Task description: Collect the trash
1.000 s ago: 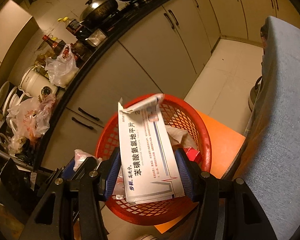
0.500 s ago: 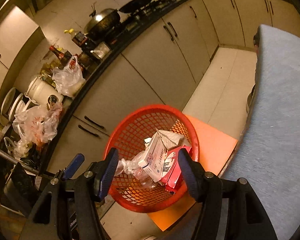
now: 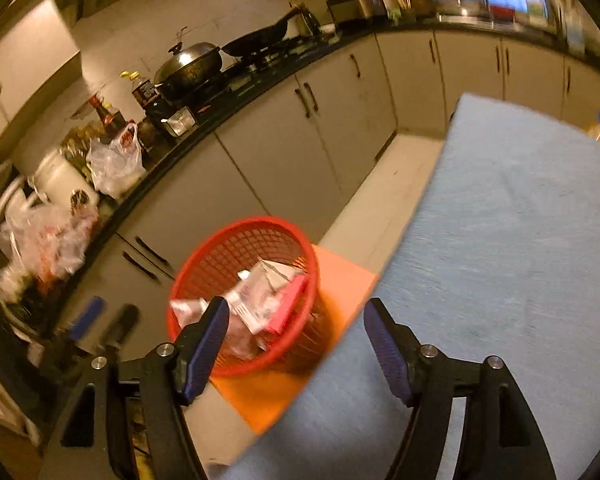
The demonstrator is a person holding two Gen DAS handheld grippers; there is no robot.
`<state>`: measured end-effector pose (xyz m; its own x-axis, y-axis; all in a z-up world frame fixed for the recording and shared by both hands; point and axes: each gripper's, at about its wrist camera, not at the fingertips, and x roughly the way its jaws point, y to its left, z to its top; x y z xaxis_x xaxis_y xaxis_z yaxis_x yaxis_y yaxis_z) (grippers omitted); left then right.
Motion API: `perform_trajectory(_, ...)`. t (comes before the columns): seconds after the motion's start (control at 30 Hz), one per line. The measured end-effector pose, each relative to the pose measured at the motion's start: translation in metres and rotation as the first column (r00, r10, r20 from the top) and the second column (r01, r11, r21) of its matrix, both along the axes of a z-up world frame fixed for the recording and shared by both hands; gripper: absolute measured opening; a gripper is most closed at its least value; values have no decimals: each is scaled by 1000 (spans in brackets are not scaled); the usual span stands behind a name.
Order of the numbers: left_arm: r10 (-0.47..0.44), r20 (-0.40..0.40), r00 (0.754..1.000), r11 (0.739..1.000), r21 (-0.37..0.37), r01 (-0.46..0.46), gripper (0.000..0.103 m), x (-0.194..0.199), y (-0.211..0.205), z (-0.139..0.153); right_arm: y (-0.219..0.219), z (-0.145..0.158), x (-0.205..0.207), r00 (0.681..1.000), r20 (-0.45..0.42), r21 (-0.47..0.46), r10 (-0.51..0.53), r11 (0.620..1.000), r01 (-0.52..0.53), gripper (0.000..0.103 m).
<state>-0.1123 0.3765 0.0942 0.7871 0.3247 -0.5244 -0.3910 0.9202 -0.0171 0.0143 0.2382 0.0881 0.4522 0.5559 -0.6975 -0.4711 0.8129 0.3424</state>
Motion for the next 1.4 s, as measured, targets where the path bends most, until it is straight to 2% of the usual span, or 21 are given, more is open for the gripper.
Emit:
perform_trajectory(0.07, 5, 22, 1000, 1000, 18, -5, 89, -19, -12, 5, -10, 4, -24, 998, 63, -36, 1, 999, 2, 79)
perform_trajectory(0.13, 24, 33, 999, 999, 42, -26, 96, -37, -27, 8, -20, 7, -46, 993, 121, -67, -12, 998, 20, 82)
perform_trajectory(0.27, 54, 55, 997, 994, 91, -59, 102, -71, -56, 8, -47, 8, -96, 971, 234, -114, -40, 991, 68, 89)
perform_trajectory(0.4, 88, 35, 995, 982, 163, -93, 103, -99, -86, -4, -77, 7, -142, 944, 321, -120, -79, 985, 123, 92)
perform_trajectory(0.5, 77, -9, 997, 983, 169, -74, 103, -109, -97, -16, -93, 2, -170, 926, 363, -122, -105, 980, 159, 93)
perform_trajectory(0.7, 139, -41, 989, 977, 171, -130, 103, -126, -105, -28, -110, -12, -208, 917, 380, -142, -118, 972, 185, 93)
perform_trajectory(0.8, 131, -50, 990, 979, 163, -122, 103, -134, -114, -29, -114, -16, -216, 919, 376, -149, -120, 971, 187, 93)
perform_trajectory(0.97, 116, -16, 993, 975, 190, -111, 103, -146, -127, -25, -119, -15, -229, 915, 383, -148, -126, 969, 196, 93)
perform_trajectory(1.4, 110, -20, 994, 983, 149, -106, 103, -154, -122, -24, -117, -11, -246, 910, 395, -155, -126, 967, 201, 94)
